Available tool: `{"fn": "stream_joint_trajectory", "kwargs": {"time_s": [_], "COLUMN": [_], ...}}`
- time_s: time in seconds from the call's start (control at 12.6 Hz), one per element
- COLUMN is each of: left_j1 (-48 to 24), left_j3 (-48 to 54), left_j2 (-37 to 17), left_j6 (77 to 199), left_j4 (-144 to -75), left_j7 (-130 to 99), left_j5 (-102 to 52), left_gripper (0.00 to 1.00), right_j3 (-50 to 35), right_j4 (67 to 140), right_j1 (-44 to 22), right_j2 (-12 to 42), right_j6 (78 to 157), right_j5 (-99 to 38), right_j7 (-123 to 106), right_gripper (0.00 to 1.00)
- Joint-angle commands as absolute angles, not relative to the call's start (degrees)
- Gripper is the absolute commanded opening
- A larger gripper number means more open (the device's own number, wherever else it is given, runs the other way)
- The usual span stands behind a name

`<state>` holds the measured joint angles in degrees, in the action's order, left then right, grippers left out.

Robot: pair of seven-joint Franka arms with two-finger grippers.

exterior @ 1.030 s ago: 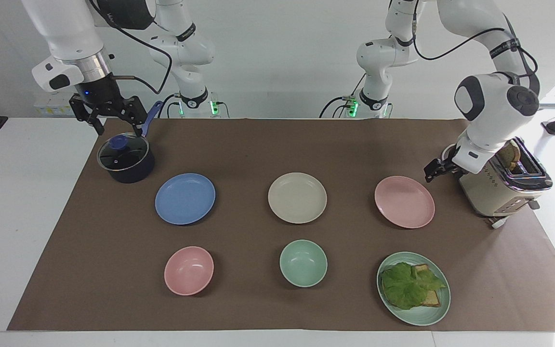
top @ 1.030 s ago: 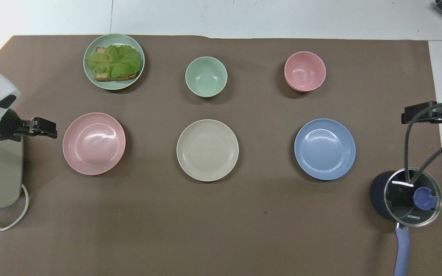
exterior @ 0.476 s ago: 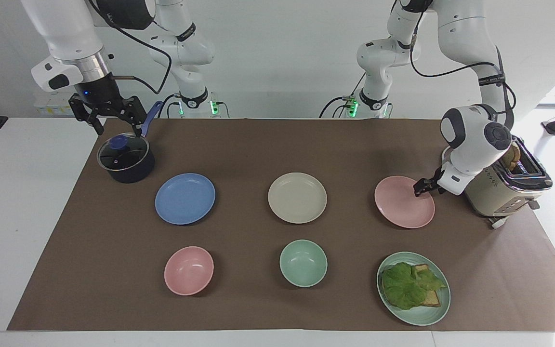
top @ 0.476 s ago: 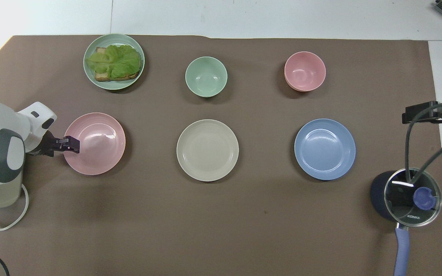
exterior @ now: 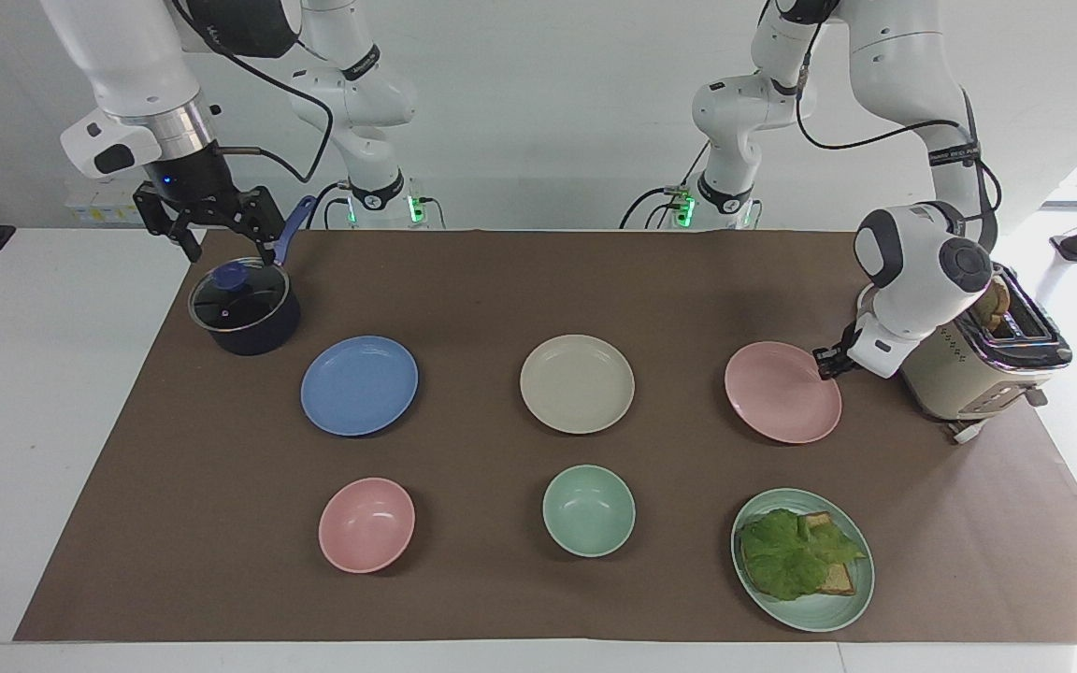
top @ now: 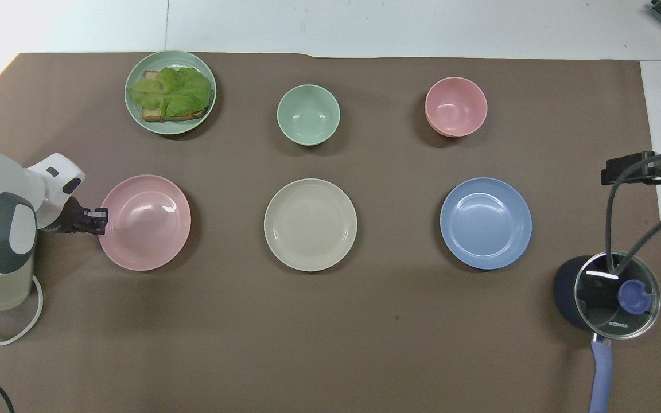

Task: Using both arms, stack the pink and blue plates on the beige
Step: 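Grasp the pink plate's rim with the left gripper, then slide the pink plate onto the beige plate with the left gripper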

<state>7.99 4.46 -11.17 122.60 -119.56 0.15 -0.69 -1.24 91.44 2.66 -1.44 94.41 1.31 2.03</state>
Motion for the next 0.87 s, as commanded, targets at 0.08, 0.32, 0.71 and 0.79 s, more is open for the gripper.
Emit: {"fn": "stream_joint_trajectory", "kwargs": {"time_s": [0.08,0.32,0.71,0.79], "left_j1": [7.4,3.9,-9.6,-12.3], "left_j3": [4.9,5.4,6.2,6.2], "left_j2": [-10.1,-9.8,-8.3,-7.8], "left_j6": [110.6,95.1,96.3,99.5], "left_j4": [-113.8,-103.3,-103.7,-105.0], "left_j7": [-0.3,-5.0,-24.3,-26.3], "left_j5": [0.0,-1.2,-7.6,-9.4], "left_gripper": [0.0,0.0,0.0,0.0], "right_j3": [-1.4,-1.3,-1.3,-1.2], "right_j4": [91.0,91.0,91.1,91.1], "right_j1": [3.3,3.3,3.3,3.3], "right_j2": [-1.3,-1.3,-1.3,-1.3], "right_j6": [94.0,94.0,94.0,94.0], "right_j5": [0.8,0.8,0.7,0.7], "right_j7": [1.7,1.8,1.8,1.7], "right_gripper": [1.0,1.0,1.0,1.0]}}
